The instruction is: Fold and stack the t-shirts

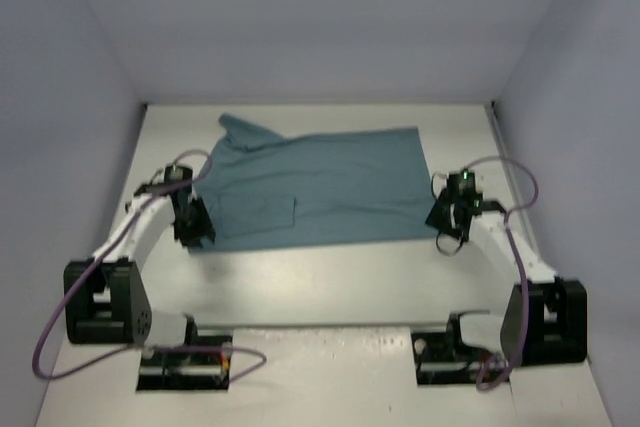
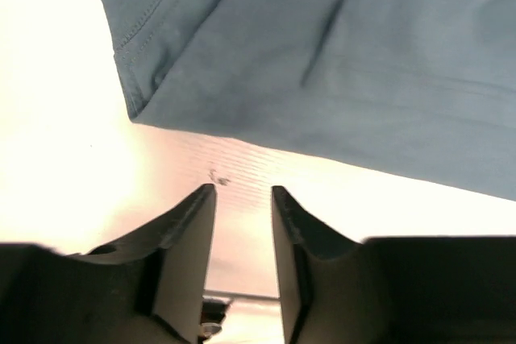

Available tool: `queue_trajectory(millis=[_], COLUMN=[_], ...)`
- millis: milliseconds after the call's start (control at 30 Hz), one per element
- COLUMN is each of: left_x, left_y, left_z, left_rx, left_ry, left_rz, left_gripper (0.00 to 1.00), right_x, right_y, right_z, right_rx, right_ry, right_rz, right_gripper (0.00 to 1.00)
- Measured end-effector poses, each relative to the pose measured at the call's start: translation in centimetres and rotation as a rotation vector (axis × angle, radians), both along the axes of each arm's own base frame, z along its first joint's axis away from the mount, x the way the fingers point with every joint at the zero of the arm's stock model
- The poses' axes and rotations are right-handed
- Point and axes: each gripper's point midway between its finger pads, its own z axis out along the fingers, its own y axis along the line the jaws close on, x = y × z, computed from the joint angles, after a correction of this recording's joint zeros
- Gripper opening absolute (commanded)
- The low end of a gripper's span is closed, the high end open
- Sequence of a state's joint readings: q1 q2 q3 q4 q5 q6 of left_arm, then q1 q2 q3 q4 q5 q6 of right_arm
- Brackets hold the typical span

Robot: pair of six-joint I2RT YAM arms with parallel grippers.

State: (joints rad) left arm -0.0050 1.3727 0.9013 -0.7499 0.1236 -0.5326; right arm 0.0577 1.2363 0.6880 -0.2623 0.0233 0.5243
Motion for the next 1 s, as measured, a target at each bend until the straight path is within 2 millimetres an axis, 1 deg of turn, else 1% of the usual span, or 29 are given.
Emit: queue_trajectory(millis=[67, 100, 167, 233, 300, 333, 400, 433, 500, 633, 700, 767, 867, 1000], left_x=[0.6, 1.6, 4.5, 8.3, 13.3, 15.7, 20.1, 21.8, 25.0, 29.0, 30.5, 31.4, 31.8, 32.5], left_y=[0.0, 0.1, 0.5, 1.2, 2.0, 2.3, 2.7, 2.8, 2.8, 2.6, 2.6, 2.6, 2.6, 2.6], left_z=[1.6, 2.7, 5.3, 8.2, 11.1, 12.0, 12.7, 12.5, 11.5, 7.6, 5.9, 4.1, 2.5, 2.0], left_rx=[-0.011, -0.015, -0.02, -0.025, -0.022, -0.023, -0.03, -0.034, -0.045, -0.066, -0.07, -0.072, -0.079, -0.085], left_ry=[-0.023, -0.043, -0.112, -0.184, -0.277, -0.314, -0.365, -0.371, -0.386, -0.343, -0.338, -0.322, -0.299, -0.3], left_rz=[0.0, 0.004, 0.017, 0.033, 0.041, 0.041, 0.036, 0.028, 0.011, -0.055, -0.084, -0.099, -0.098, -0.083], left_gripper=[0.34, 0.34, 0.35, 0.35, 0.35, 0.35, 0.36, 0.36, 0.36, 0.36, 0.35, 0.36, 0.37, 0.38], right_x=[0.8, 1.9, 4.9, 8.1, 12.6, 14.5, 17.6, 18.9, 21.4, 24.9, 26.5, 27.9, 29.6, 31.4], right_y=[0.4, 0.5, 0.7, 0.9, 1.1, 1.2, 1.3, 1.5, 1.8, 2.4, 2.6, 2.5, 2.0, 1.9], right_z=[1.5, 2.7, 5.6, 8.4, 11.6, 12.7, 14.0, 14.3, 14.2, 11.6, 10.0, 8.4, 6.2, 4.3], right_rx=[0.0, 0.0, -0.001, -0.012, -0.03, -0.04, -0.062, -0.072, -0.091, -0.116, -0.121, -0.118, -0.106, -0.093], right_ry=[-0.015, -0.035, -0.108, -0.161, -0.24, -0.273, -0.314, -0.327, -0.341, -0.312, -0.294, -0.281, -0.26, -0.257], right_rz=[0.012, 0.017, 0.027, 0.044, 0.072, 0.086, 0.123, 0.151, 0.205, 0.349, 0.403, 0.435, 0.46, 0.479], right_gripper=[0.37, 0.37, 0.37, 0.37, 0.37, 0.36, 0.36, 0.36, 0.36, 0.37, 0.37, 0.38, 0.38, 0.39])
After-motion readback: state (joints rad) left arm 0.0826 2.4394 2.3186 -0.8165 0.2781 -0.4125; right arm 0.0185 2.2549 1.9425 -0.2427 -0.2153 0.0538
